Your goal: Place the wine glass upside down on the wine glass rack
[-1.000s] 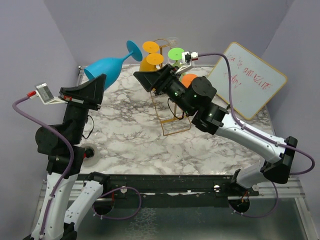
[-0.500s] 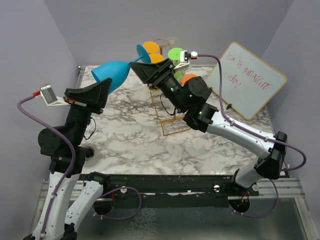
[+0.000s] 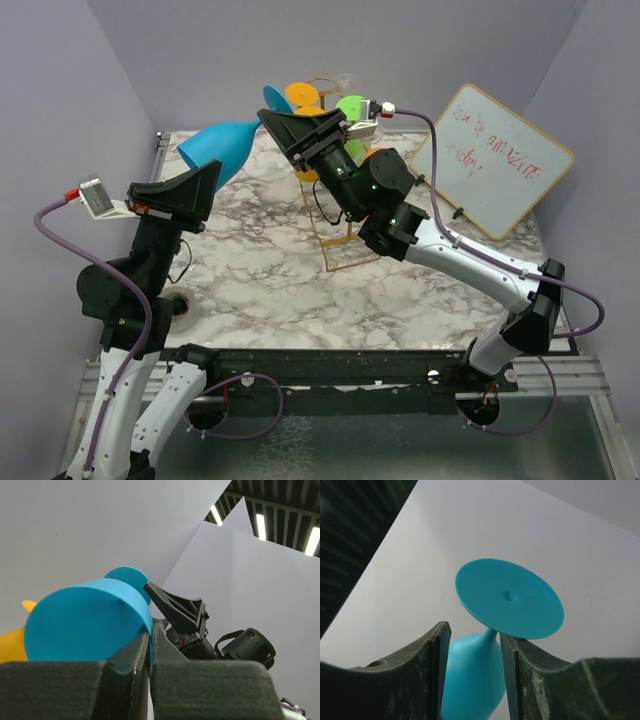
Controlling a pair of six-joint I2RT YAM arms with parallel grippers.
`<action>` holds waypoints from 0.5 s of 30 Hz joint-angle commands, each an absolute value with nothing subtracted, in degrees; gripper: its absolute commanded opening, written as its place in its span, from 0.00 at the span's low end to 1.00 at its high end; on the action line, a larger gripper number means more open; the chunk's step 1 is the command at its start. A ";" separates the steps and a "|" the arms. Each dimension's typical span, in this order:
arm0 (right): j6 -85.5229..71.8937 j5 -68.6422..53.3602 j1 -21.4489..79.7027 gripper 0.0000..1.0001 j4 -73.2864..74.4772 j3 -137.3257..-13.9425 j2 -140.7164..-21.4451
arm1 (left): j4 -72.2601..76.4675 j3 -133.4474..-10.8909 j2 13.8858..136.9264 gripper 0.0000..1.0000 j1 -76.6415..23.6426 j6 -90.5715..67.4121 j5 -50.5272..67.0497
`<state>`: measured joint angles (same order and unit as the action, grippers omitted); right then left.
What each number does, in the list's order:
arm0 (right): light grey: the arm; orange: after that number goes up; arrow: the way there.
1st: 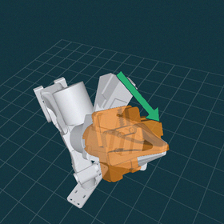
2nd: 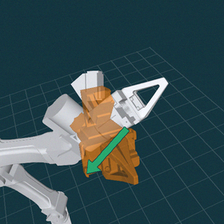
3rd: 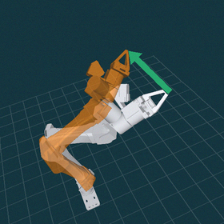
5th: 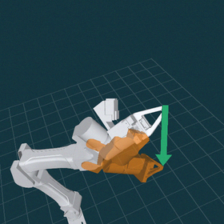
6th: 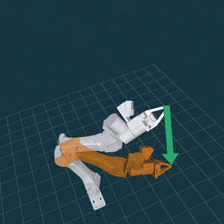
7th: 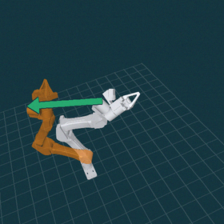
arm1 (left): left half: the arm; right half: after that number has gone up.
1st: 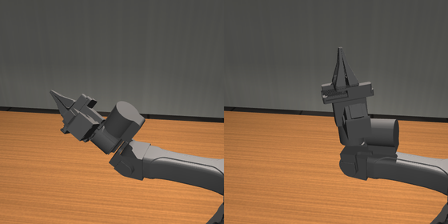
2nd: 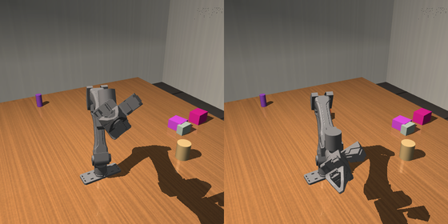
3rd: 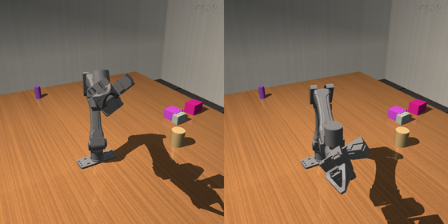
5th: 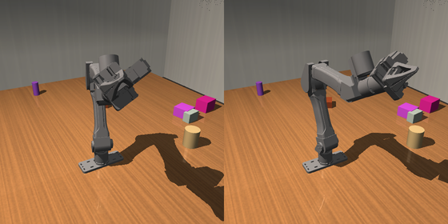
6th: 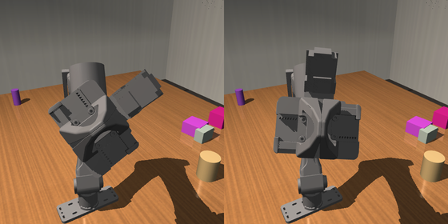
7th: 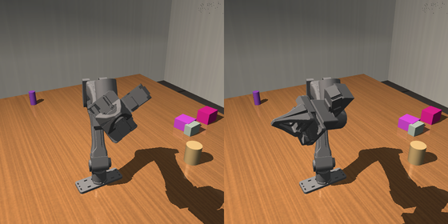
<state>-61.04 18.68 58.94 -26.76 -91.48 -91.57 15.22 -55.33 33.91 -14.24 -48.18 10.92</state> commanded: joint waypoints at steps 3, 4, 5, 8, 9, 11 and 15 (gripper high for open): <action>-61.11 25.16 59.19 0.46 -21.03 -96.73 -93.51 | 17.05 -54.54 32.67 0.00 -13.97 -47.59 12.74; -60.82 25.84 59.23 0.45 -20.56 -97.33 -93.87 | 17.09 -54.43 32.49 0.00 -13.97 -47.59 12.70; -60.67 26.44 59.17 0.45 -19.96 -97.89 -94.27 | 17.06 -54.29 32.31 0.00 -13.97 -47.56 12.66; -59.88 27.72 59.24 0.40 -19.14 -99.77 -95.52 | 17.05 -53.95 31.92 0.00 -13.97 -47.22 12.85; -59.65 28.06 59.24 0.38 -19.17 -100.31 -95.97 | 17.05 -53.69 31.75 0.00 -13.97 -47.08 12.91; -58.68 28.36 59.21 0.33 -18.97 -101.87 -97.12 | 17.18 -53.38 31.43 0.00 -13.97 -46.83 13.20; -58.43 27.82 59.22 0.35 -18.27 -103.94 -98.74 | 17.55 -52.63 30.84 0.00 -13.97 -45.80 14.10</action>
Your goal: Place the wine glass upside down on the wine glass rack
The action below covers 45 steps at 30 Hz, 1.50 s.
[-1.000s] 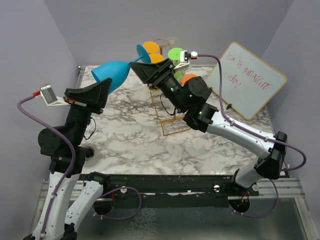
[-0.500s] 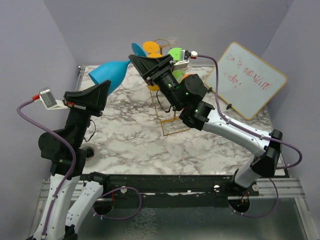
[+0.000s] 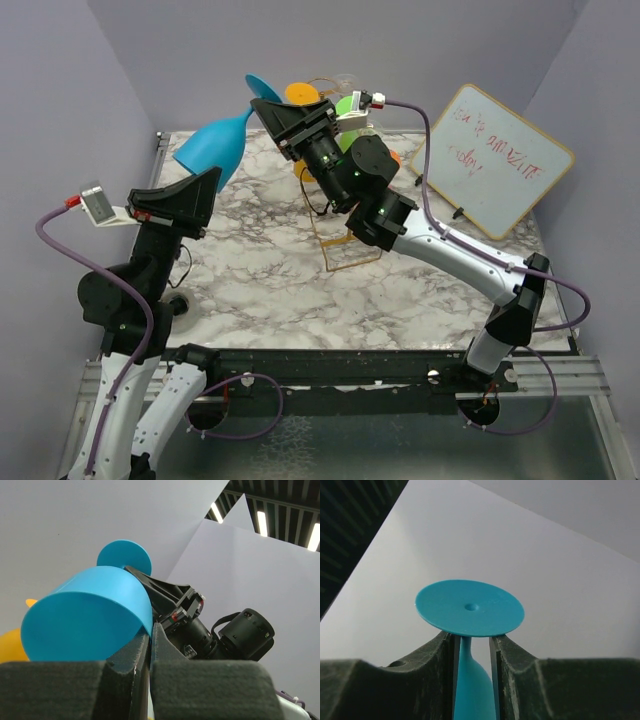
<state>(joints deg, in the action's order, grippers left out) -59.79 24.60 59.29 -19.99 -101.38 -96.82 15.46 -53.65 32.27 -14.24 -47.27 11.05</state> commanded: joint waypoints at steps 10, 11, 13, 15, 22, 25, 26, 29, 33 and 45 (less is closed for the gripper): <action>-59.73 26.98 59.24 0.30 -21.68 -103.75 -99.24 | 17.94 -48.07 28.92 0.00 -13.97 -42.73 14.67; -59.84 27.18 59.18 0.28 -23.17 -102.86 -98.97 | 17.93 -47.66 28.66 0.00 -13.97 -42.65 14.60; -59.69 27.41 59.21 0.20 -26.16 -101.17 -98.44 | 17.93 -46.87 28.22 0.00 -13.97 -42.39 14.57; -59.06 27.23 59.23 0.12 -28.20 -100.10 -98.04 | 17.69 -46.32 27.67 0.00 -13.97 -42.20 14.59; -54.81 26.35 59.23 0.00 -34.39 -96.88 -97.14 | 12.51 -47.56 27.04 0.01 -14.02 -41.57 13.03; -53.69 25.79 59.23 0.00 -35.54 -96.15 -97.07 | 10.37 -48.51 26.84 0.13 -13.97 -41.49 12.18; -53.25 25.64 59.17 0.00 -35.90 -95.97 -96.97 | 9.34 -49.04 26.84 0.22 -13.97 -41.48 11.84; -51.12 24.71 59.19 0.00 -37.56 -94.99 -96.70 | 4.81 -50.99 26.85 0.57 -13.97 -41.17 10.32; -48.13 23.96 59.21 0.00 -38.39 -93.78 -95.91 | -6.41 -54.45 26.25 0.88 -13.97 -34.59 5.28; -36.42 14.10 59.24 0.01 -38.39 -90.49 -94.77 | -24.57 -66.22 26.81 0.99 -13.98 -23.41 -9.65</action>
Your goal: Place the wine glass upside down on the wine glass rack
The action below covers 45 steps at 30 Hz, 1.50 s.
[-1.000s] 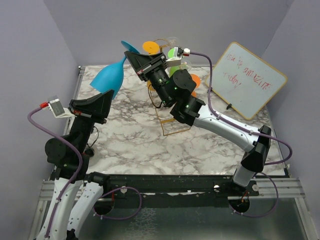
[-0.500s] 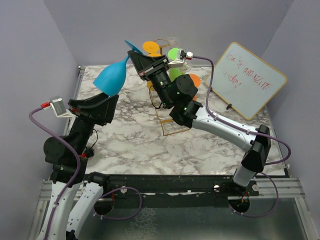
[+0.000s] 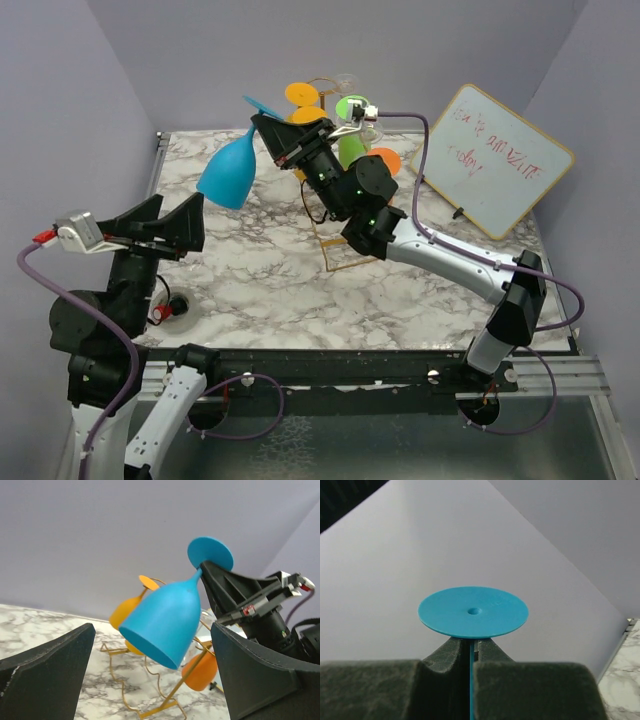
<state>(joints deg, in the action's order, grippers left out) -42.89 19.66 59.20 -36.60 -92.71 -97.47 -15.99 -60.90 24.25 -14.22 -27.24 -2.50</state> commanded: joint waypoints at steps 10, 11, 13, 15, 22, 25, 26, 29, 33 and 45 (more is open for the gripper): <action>-31.04 -1.86 59.22 0.01 -37.59 -84.67 -90.17 | -26.83 -76.45 40.28 0.99 -13.97 -25.78 18.44; -31.15 -3.17 59.21 0.01 -37.27 -84.57 -89.88 | -26.77 -76.83 40.77 0.97 -13.97 -25.98 20.21; -31.20 -4.88 59.23 0.01 -36.40 -84.44 -89.34 | -26.40 -77.27 41.36 0.93 -13.97 -25.95 22.68; -31.15 -6.09 59.22 0.01 -35.42 -84.40 -88.76 | -25.75 -77.36 41.81 0.87 -13.97 -25.59 26.71; -29.79 -11.00 59.23 0.01 -34.28 -82.72 -86.40 | -22.78 -74.84 41.37 0.57 -13.97 -27.22 34.66; -27.46 -14.28 59.24 0.01 -33.70 -81.25 -85.15 | -22.61 -74.71 41.38 0.55 -13.97 -27.62 35.35; -26.82 -15.29 59.24 0.01 -33.55 -80.69 -84.82 | -22.57 -74.64 41.43 0.55 -13.97 -27.72 35.77; -25.92 -17.22 59.22 0.01 -33.64 -78.97 -83.97 | -21.94 -74.01 41.65 0.55 -13.97 -28.32 37.08; -25.84 -18.75 59.23 0.01 -34.80 -77.72 -83.60 | -21.70 -72.87 42.00 0.51 -13.97 -28.20 37.71; -26.78 -19.14 59.20 0.01 -38.23 -75.76 -82.42 | -21.88 -70.69 42.49 0.28 -13.97 -24.80 41.67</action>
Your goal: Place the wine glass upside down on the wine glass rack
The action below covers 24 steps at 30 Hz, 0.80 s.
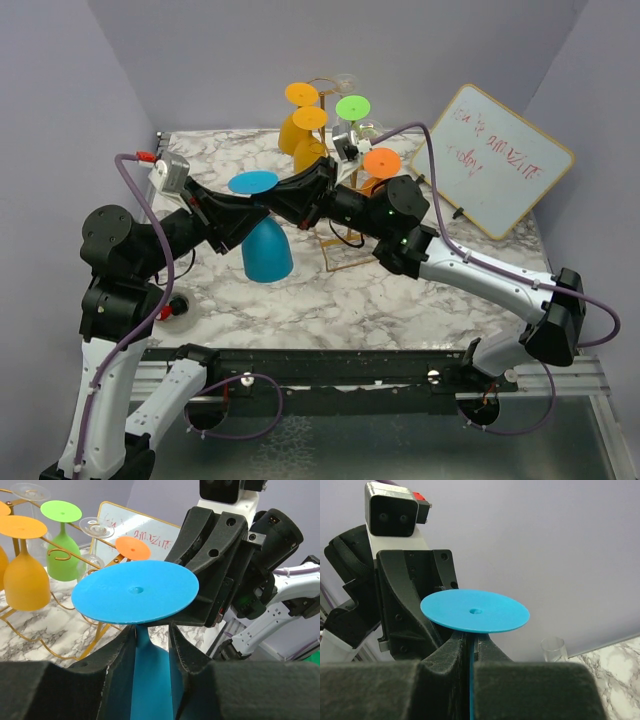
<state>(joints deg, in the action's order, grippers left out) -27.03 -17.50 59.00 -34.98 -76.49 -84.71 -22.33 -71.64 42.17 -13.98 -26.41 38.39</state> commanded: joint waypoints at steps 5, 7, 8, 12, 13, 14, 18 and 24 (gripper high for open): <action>-27.52 -18.09 59.21 0.01 -39.87 -74.79 -81.84 | -21.89 -70.13 42.30 0.37 -13.98 -23.65 43.24; -27.85 -18.06 59.24 0.01 -40.45 -74.48 -81.77 | -21.89 -69.93 42.41 0.40 -13.97 -23.56 43.39; -27.98 -18.13 59.24 0.00 -40.63 -74.45 -81.76 | -21.88 -69.81 42.43 0.40 -13.99 -23.56 43.48; -28.76 -18.62 59.20 0.00 -41.53 -74.03 -81.65 | -21.88 -69.23 42.62 0.38 -13.97 -22.93 43.53; -28.84 -18.91 59.23 0.01 -41.71 -73.93 -81.54 | -21.88 -69.07 42.57 0.36 -13.97 -22.78 43.33; -28.83 -19.17 59.24 0.01 -41.85 -73.84 -81.43 | -21.88 -68.94 42.62 0.33 -13.97 -22.69 43.13; -28.92 -19.80 59.24 0.00 -41.78 -73.74 -81.57 | -21.44 -68.82 42.63 0.23 -13.97 -22.14 43.15; -28.48 -19.90 59.22 0.01 -41.57 -73.35 -82.24 | -17.49 -66.71 39.94 0.00 -13.97 -21.13 43.25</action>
<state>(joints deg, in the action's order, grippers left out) -28.42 -18.39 58.92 -38.13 -73.60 -83.50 -19.33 -68.93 41.91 -13.98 -22.63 41.80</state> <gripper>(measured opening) 0.043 0.054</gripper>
